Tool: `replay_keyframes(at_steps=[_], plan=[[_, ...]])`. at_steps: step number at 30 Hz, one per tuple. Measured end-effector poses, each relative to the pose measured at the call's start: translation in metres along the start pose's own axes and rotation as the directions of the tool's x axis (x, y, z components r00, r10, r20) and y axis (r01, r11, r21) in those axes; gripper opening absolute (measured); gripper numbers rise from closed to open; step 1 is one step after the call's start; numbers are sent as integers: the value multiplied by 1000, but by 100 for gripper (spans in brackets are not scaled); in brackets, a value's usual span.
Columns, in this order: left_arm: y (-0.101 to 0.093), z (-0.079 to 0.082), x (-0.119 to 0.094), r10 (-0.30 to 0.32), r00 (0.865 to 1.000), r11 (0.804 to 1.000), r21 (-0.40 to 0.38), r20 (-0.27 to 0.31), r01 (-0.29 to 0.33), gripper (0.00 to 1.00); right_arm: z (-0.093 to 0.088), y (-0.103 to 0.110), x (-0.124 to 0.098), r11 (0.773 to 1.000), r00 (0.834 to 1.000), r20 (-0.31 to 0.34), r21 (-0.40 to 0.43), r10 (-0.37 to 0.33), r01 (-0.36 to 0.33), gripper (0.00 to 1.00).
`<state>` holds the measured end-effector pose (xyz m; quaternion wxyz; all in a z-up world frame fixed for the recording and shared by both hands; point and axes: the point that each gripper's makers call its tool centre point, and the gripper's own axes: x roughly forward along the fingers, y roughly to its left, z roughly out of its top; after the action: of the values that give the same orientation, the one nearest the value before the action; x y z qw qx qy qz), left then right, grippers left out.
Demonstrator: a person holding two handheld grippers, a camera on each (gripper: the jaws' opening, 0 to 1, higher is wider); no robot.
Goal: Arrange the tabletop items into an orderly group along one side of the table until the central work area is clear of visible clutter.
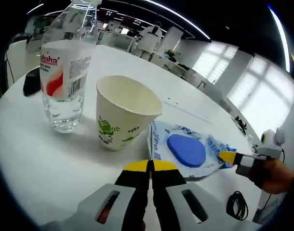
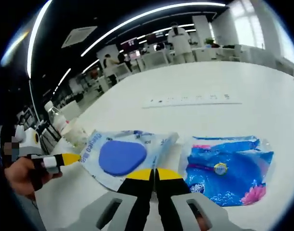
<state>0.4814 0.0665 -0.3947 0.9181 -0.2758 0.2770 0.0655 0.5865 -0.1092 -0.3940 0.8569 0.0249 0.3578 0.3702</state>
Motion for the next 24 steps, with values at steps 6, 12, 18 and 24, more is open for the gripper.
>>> replay_keyframes(at_steps=[6,12,18,24], plan=[[2,7,3,-12,1000,1000,-21,21,12,0,5,-1,2,1000,1000,-9,-25,-7,7,0],[3,6,2,1,1000,1000,-18,17,-1,6,10,-4,-1,999,1000,4,-34,-22,22,8],[3,9,-6,0,1000,1000,-3,22,0,7,14,1,-8,998,1000,18,-65,-22,23,14],[-5,8,-27,7,1000,999,34,23,-8,8,20,8,-17,997,999,36,-70,-11,14,14]])
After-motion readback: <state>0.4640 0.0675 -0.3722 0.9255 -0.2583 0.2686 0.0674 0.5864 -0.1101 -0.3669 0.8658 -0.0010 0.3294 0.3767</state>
